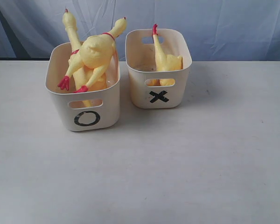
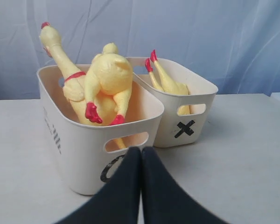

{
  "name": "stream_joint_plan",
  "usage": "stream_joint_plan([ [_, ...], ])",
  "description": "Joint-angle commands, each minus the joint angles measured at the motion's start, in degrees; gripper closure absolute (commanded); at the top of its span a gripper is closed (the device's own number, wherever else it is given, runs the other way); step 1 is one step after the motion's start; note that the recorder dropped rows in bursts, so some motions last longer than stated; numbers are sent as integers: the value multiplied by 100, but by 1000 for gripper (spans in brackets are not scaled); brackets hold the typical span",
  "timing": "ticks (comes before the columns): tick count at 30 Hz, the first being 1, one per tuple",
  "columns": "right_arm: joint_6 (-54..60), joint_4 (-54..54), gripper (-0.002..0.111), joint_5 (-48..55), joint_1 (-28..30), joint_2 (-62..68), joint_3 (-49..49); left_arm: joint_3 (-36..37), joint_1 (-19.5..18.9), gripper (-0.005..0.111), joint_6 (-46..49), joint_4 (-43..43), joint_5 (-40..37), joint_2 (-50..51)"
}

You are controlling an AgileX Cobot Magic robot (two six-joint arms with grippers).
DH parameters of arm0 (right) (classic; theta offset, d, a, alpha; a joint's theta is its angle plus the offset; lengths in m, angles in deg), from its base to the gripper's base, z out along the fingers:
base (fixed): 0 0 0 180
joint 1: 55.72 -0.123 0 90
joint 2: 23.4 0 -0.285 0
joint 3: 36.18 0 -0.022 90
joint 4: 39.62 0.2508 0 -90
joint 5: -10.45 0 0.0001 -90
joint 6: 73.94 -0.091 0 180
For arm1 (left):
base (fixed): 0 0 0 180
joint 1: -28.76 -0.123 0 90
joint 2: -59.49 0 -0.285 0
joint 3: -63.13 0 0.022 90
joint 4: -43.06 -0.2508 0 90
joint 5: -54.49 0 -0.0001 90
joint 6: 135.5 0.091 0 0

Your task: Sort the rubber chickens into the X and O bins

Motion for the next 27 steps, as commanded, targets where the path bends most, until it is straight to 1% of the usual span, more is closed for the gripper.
stream_joint_plan([
  [1,-1,1,107,-35,12,-653,-25,21,-442,107,-1,-2,27,-176],
  [6,-1,1,107,-35,12,-1461,-25,21,-960,107,-1,-2,27,-566],
  [9,-1,1,107,-17,60,-2013,-25,21,-1363,107,-1,-2,27,-884],
  [14,-1,1,107,-31,399,-2922,-25,21,-2143,107,-1,-2,27,-1296],
  [17,-1,1,107,-51,678,-3485,-25,21,-2470,107,-1,-2,27,-1426],
  [20,-1,1,107,-51,996,-3933,-25,21,-2591,107,-1,-2,27,-1449],
  [23,-1,1,107,-51,1258,-4350,-25,21,-2606,107,-1,-2,27,-1449],
  [27,-1,1,107,-51,1283,-4845,-25,21,-2604,107,-1,-16,40,-1449],
])
